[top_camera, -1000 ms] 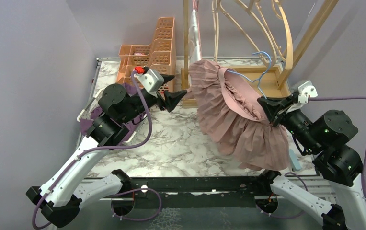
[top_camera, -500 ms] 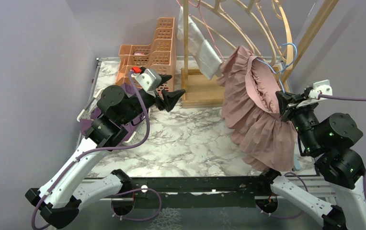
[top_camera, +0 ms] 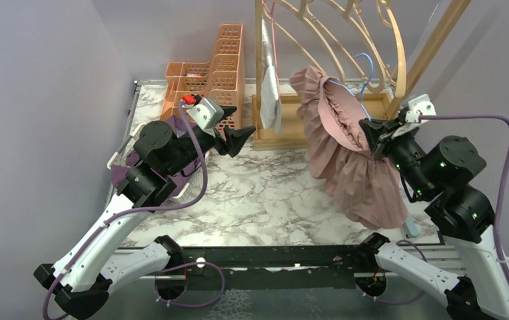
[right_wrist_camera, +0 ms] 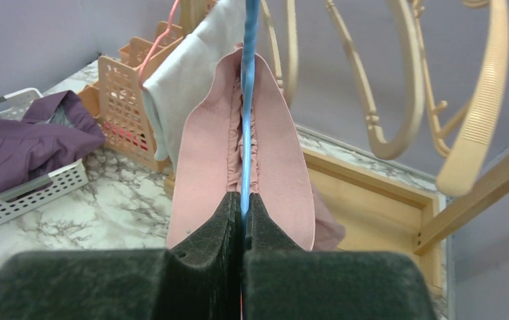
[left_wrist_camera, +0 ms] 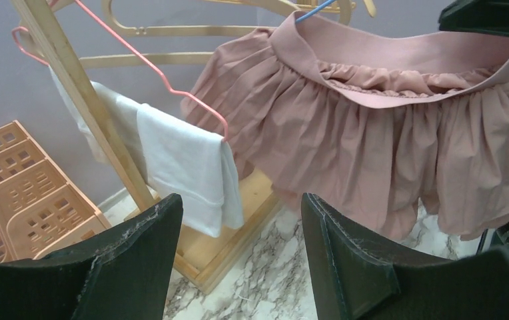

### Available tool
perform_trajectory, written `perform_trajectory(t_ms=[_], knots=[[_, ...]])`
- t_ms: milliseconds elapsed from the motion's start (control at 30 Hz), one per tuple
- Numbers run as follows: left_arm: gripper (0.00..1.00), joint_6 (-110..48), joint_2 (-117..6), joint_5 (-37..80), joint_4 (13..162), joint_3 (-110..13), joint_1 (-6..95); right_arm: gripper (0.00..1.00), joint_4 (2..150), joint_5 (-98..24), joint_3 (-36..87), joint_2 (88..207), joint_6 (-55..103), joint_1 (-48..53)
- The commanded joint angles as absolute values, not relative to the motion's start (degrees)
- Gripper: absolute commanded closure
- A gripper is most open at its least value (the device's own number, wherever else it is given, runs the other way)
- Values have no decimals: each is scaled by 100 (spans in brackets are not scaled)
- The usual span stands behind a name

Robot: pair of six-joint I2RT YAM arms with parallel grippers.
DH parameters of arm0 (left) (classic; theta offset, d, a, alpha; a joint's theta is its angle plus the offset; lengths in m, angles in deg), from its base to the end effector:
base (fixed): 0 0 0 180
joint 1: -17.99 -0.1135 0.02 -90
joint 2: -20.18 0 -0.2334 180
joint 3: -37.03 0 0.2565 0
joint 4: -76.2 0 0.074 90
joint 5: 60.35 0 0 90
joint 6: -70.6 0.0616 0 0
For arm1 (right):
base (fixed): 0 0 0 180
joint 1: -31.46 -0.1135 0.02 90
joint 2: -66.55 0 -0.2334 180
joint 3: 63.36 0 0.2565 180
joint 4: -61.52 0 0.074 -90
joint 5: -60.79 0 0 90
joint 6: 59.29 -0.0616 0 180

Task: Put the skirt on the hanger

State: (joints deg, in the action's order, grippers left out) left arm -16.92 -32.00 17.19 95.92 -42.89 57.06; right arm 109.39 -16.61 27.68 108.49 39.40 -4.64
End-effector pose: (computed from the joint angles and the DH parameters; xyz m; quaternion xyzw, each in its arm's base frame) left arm 0.1754 -0.1595 0.4360 0.3079 0.5806 -0.3031 0.6901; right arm 0.1278 0.0766 0.4662 -0.1924 0.6727 0.0937 0.7083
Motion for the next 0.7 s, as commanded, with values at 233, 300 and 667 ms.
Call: perform_trajectory(t_ms=[233, 300, 667], knots=[[32, -1657, -2901, 1866, 9665, -4110, 5693, 99, 8867, -1621, 3176, 12128, 2942, -472], [32, -1663, -2861, 1890, 9700, -4092, 5693, 99, 8548, -1484, 3177, 12289, 2808, -475], [32, -1706, -2735, 1990, 9779, -4015, 5694, 99, 7484, -687, 3455, 12931, 2920, -475]])
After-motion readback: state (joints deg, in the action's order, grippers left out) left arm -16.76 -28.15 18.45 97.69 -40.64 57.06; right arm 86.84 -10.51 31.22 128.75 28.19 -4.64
